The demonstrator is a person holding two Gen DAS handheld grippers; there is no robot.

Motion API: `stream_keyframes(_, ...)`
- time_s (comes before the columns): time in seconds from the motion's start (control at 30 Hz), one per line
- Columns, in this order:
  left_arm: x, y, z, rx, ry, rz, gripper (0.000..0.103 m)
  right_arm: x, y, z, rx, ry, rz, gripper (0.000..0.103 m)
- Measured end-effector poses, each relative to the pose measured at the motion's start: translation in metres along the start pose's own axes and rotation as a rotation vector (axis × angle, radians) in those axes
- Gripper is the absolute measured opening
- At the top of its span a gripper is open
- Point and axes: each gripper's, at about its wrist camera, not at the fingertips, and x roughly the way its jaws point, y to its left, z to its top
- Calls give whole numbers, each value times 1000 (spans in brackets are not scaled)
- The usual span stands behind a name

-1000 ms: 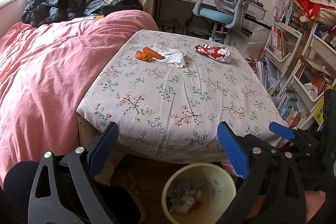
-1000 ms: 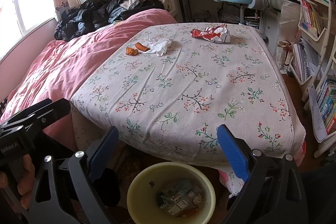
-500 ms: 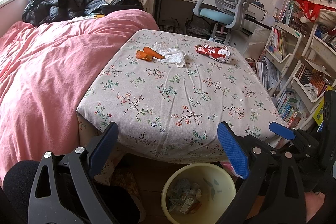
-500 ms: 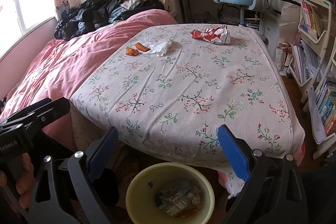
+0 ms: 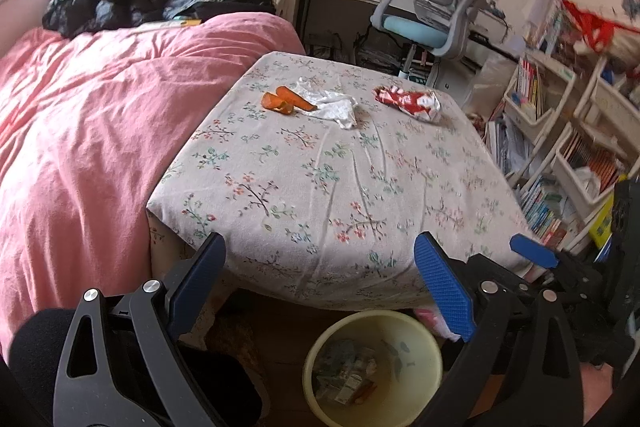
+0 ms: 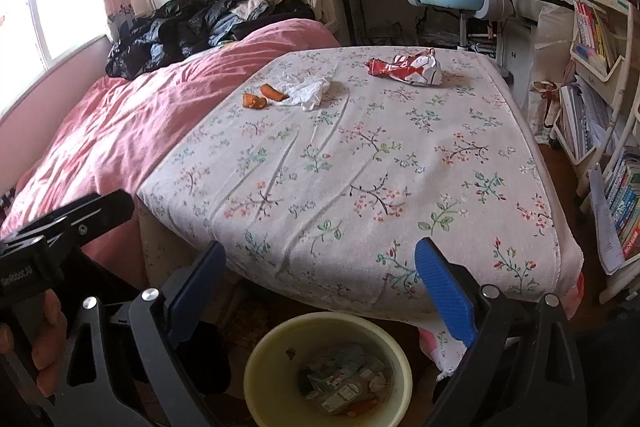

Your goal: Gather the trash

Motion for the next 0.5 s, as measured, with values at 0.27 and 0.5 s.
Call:
stream_keyframes(0.27, 18, 45, 50, -145, 20, 21, 92, 12, -12, 57, -17, -62, -17, 92)
stream_keyframes(0.5, 72, 61, 93, -139, 66, 101, 91, 53, -33, 116, -84, -82, -85, 92)
